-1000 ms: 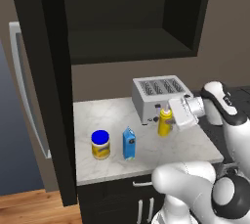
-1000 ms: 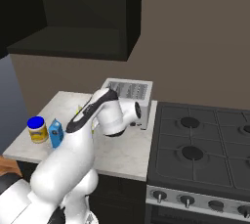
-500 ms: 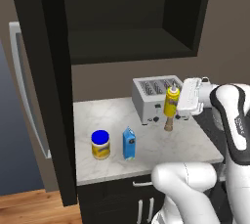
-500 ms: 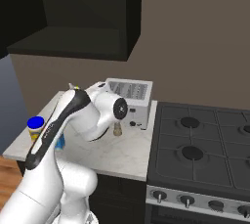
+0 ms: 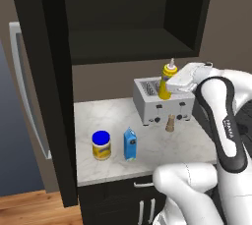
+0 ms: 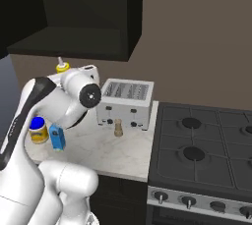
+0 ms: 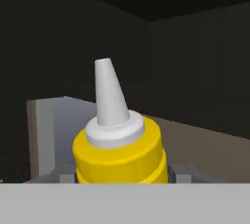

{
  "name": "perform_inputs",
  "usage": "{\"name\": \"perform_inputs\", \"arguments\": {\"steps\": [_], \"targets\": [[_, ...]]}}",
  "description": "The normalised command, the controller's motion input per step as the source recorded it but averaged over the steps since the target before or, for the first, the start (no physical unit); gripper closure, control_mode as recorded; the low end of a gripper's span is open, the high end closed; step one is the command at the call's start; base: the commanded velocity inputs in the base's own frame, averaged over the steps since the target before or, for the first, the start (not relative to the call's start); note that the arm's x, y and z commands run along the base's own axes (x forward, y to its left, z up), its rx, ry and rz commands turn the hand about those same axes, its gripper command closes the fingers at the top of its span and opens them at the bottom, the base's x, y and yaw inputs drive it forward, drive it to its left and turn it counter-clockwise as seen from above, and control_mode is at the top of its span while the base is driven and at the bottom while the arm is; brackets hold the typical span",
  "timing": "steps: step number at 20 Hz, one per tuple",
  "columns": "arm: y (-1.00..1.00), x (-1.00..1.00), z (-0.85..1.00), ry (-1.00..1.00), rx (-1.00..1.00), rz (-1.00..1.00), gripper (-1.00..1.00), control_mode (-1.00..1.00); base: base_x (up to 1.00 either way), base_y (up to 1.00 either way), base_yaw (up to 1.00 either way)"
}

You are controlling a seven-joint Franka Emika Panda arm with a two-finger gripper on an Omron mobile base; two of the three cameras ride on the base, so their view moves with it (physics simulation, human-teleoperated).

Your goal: There are various items on the counter. Only move the condiments/shakers into the cabinet.

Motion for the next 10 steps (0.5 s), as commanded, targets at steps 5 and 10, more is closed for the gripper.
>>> {"name": "perform_inputs", "arguments": {"steps": [5, 10], "targets": [[0.03, -0.03, 1.00, 0.45, 0.27, 0.00, 1.00, -1.00, 0.00, 0.00, 0.00], [0.01, -0.04, 0.55, 0.12, 0.14, -0.02, 1.00, -1.00, 0.00, 0.00, 0.00]]}}
